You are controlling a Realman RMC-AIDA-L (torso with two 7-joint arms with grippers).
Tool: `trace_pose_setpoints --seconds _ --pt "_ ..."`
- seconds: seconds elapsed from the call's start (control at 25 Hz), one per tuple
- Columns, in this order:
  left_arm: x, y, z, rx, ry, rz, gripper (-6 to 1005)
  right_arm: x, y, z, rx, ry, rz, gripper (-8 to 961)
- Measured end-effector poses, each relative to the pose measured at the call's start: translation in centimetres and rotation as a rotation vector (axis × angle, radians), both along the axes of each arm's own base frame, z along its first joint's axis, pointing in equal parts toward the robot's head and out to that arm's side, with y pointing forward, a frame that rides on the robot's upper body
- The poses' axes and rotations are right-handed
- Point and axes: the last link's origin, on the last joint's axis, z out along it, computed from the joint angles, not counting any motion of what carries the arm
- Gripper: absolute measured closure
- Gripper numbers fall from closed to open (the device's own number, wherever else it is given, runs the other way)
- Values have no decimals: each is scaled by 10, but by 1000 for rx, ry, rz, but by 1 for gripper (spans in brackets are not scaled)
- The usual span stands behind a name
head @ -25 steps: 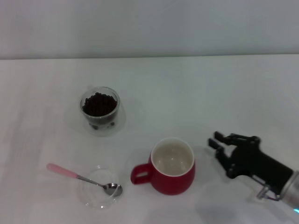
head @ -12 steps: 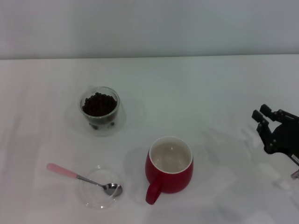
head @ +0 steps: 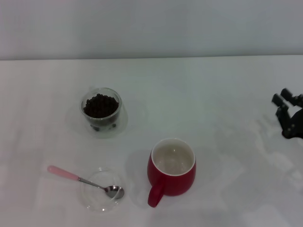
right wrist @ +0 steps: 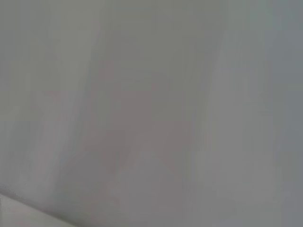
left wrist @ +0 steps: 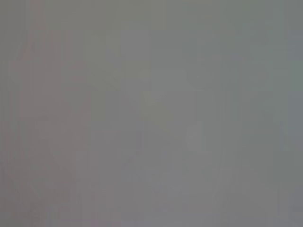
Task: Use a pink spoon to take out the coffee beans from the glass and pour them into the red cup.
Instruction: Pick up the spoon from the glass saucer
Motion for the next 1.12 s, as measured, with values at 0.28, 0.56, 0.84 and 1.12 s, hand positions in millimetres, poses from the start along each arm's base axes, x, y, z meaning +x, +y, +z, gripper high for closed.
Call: trace_pose_setpoints --seconds 0.28,0.56,0.84,1.12 --pt "9 -15 -12 -44 -93 -73 335 0 13 18 56 -46 24 742" --pt "17 -22 -26 -147 -316 -148 335 1 24 38 153 -55 14 722" --pt "16 -38 -38 -292 -695 -183 335 2 32 59 264 -38 -7 640" --pt "17 -55 -56 -447 -882 -170 335 0 37 67 296 -47 -1 636"
